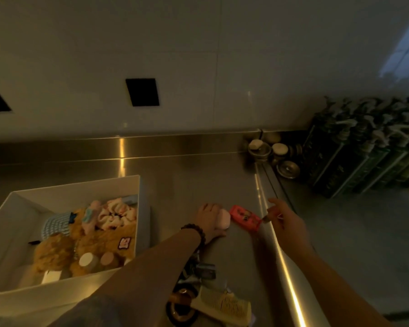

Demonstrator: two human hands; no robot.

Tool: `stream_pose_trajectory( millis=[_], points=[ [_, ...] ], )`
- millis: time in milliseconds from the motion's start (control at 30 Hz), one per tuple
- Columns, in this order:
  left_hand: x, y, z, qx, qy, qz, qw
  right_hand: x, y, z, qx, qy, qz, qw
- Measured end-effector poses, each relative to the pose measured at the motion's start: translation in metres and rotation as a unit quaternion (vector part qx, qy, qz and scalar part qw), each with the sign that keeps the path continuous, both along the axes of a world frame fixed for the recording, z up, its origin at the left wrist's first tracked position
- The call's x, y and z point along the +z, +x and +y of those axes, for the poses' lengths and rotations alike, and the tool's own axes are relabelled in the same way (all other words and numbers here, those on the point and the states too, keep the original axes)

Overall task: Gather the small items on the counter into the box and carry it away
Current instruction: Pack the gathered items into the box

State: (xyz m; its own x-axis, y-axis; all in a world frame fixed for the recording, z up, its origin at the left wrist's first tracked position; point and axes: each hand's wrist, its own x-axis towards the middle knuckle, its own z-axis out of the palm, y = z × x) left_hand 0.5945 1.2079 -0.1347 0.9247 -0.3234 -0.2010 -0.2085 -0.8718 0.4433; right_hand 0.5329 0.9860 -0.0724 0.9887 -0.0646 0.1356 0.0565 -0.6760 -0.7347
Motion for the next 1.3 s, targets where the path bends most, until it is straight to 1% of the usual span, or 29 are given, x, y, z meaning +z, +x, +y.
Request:
stream_pose_trajectory(
  millis=[100,167,233,333,433,500,567,667,767,867,1033,1167,1233,1300],
  points=[
    [0.008,-0.003,0.0,0.018,0.009,-0.024,1.0,0.015,0.001,0.014,0.013,0.024,-0.022,0.999],
    [0.026,-0.005,-0.001,0.034,-0.019,-0.035,0.999,0.027,0.003,0.024,0.02,0.043,-0.04,0.998],
    [0.056,-0.002,0.001,0.043,-0.058,-0.066,0.995,0.041,0.008,0.037,0.023,0.045,-0.048,0.998],
    [0.116,0.003,0.023,0.042,-0.079,-0.127,0.988,0.068,0.019,0.064,0.018,0.068,-0.068,0.995],
    [0.164,-0.002,0.076,0.062,-0.087,-0.178,0.978,0.094,0.028,0.107,0.055,0.085,-0.1,0.99],
    [0.184,-0.013,0.125,0.096,-0.083,-0.194,0.973,0.106,0.03,0.145,0.108,0.094,-0.127,0.982],
    [0.193,-0.027,0.178,0.127,-0.055,-0.2,0.97,0.111,0.03,0.188,0.169,0.107,-0.141,0.97],
    [0.194,-0.056,0.257,0.179,-0.028,-0.188,0.965,0.115,0.026,0.257,0.249,0.11,-0.124,0.954],
    [0.186,-0.089,0.329,0.234,-0.014,-0.183,0.955,0.114,0.022,0.323,0.326,0.111,-0.079,0.936],
    [0.177,-0.119,0.384,0.288,-0.003,-0.176,0.941,0.106,0.016,0.381,0.382,0.081,-0.02,0.921],
    [0.161,-0.152,0.433,0.33,0.013,-0.159,0.93,0.08,0.0,0.459,0.417,0.02,0.057,0.907],
    [0.154,-0.164,0.446,0.328,-0.009,-0.15,0.933,0.055,-0.007,0.488,0.46,-0.113,0.107,0.874],
    [0.153,-0.165,0.449,0.321,-0.014,-0.15,0.935,0.047,-0.008,0.495,0.472,-0.183,0.109,0.855],
    [0.152,-0.163,0.449,0.312,-0.018,-0.152,0.938,0.042,-0.008,0.499,0.472,-0.234,0.103,0.844]
  ],
)
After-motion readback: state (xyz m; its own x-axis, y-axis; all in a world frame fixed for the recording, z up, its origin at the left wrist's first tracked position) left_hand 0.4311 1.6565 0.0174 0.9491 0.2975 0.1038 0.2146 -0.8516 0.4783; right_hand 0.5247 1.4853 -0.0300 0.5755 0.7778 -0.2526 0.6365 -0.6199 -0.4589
